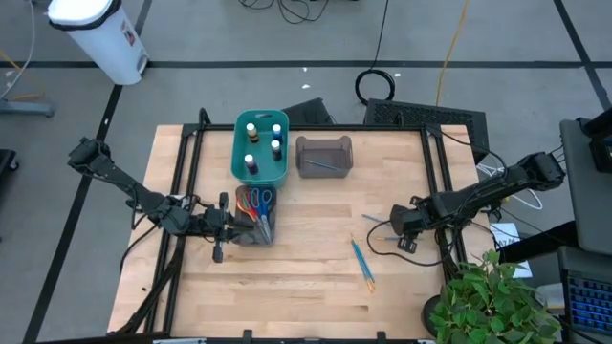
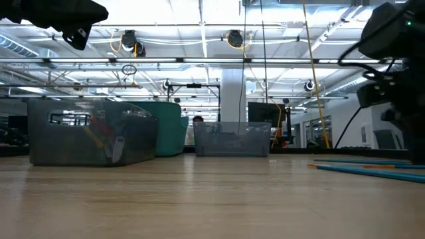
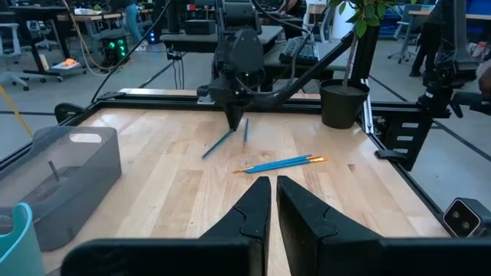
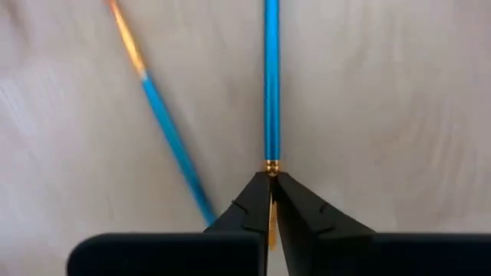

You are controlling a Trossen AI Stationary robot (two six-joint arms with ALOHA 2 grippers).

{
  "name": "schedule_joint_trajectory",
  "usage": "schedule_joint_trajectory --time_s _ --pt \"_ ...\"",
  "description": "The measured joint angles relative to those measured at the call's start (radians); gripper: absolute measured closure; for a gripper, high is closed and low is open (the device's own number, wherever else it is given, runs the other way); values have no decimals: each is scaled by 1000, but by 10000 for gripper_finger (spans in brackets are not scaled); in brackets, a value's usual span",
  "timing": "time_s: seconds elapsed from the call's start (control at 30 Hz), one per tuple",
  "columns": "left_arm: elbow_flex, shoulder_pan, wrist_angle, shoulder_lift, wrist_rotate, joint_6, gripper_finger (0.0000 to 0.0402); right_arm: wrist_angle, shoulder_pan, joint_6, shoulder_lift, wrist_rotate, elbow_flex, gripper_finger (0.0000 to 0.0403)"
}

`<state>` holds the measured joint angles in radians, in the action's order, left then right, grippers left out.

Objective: Pick & Place Paint Supplies
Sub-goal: Put the blue paintbrush into the top black bin

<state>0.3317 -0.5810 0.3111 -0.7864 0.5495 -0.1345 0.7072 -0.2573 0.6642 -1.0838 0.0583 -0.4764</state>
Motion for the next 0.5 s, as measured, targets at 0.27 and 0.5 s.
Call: schedule_joint_trajectory --time_s 0.27,0.5 --pt "0 0 0 0 0 0 369 -199 1 -124 -3 130 -58 403" --pt "0 0 0 0 0 0 369 -573 40 -306 -2 133 -72 402"
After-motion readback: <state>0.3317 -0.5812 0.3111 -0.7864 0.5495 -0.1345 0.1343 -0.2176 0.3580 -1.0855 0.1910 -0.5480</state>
